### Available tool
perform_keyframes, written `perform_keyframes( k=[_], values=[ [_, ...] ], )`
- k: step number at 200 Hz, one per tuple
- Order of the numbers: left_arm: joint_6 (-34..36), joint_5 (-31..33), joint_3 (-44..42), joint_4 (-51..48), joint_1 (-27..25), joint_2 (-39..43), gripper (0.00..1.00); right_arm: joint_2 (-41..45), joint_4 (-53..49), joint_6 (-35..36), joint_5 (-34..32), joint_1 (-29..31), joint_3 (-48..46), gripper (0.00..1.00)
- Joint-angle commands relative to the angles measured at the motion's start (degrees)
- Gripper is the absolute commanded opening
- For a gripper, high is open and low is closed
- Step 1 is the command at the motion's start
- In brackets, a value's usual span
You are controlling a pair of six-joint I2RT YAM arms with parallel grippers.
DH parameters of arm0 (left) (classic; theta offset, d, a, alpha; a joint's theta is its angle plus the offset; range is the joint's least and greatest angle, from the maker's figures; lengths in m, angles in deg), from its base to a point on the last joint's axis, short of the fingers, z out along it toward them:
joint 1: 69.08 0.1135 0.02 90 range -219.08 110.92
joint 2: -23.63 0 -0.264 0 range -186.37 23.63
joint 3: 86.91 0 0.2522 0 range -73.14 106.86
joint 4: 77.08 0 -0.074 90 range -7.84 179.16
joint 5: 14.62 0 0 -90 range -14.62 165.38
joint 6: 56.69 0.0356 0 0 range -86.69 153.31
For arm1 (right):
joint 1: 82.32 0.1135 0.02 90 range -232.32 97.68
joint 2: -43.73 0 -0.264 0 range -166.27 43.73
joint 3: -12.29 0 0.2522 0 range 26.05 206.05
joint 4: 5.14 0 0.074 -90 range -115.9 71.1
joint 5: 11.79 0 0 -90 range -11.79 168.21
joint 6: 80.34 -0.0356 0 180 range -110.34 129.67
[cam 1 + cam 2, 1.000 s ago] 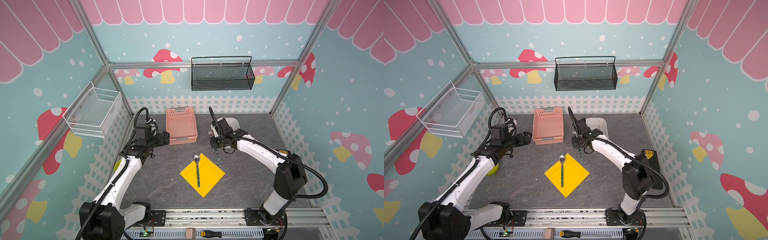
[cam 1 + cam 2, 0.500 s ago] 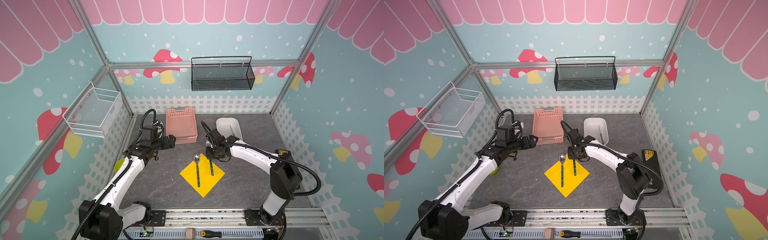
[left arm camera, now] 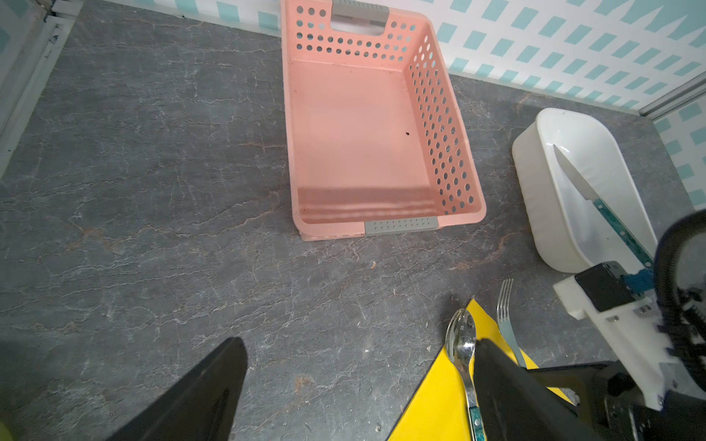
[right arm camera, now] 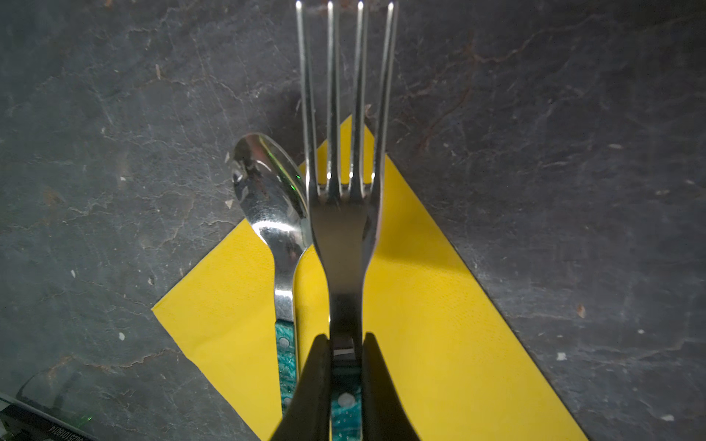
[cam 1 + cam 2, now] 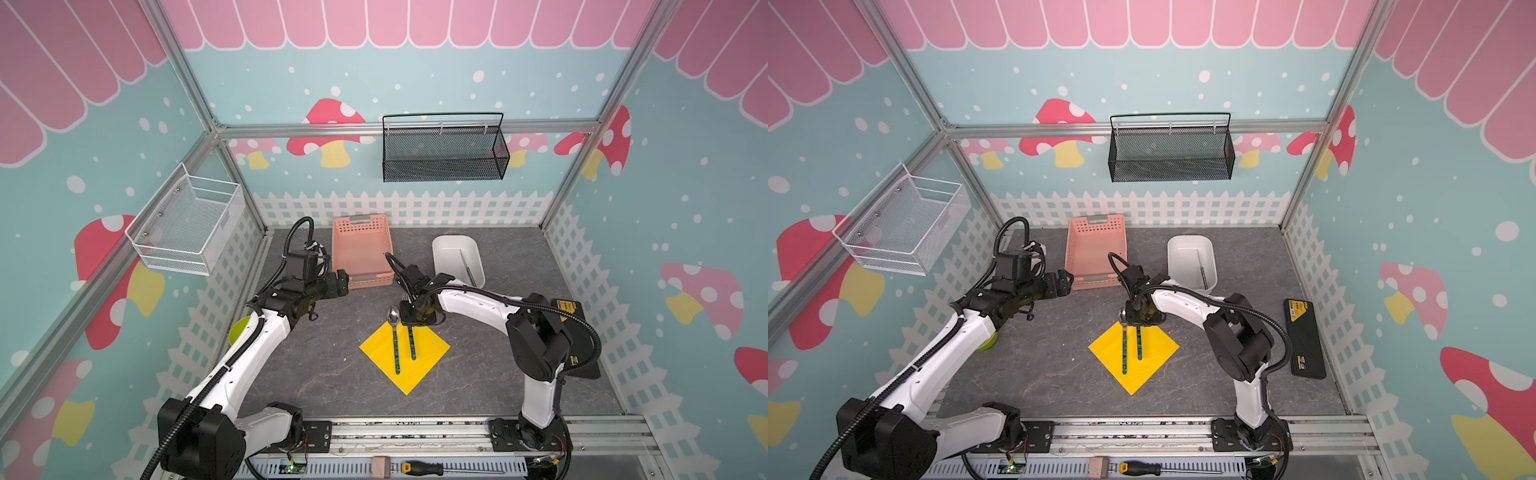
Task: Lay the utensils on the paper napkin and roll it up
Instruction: 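Lower the fork onto the napkin next to the spoon with the right gripper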
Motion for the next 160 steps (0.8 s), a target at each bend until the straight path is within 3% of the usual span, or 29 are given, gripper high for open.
perform_keyframes(
  k=[1,160],
  values=[
    [1.09,2.75,2.03,-1.95,-1.33,-0.48,0.95,-1.47,-1.77,-1.39,0.68,0.49,1.25,0.01],
    [-0.07,2.36,3.13,-2.96,-2.41,-2.18,0.97,-3.94,-2.99,0.41,1.79,0.93,2.09,0.01]
  ],
)
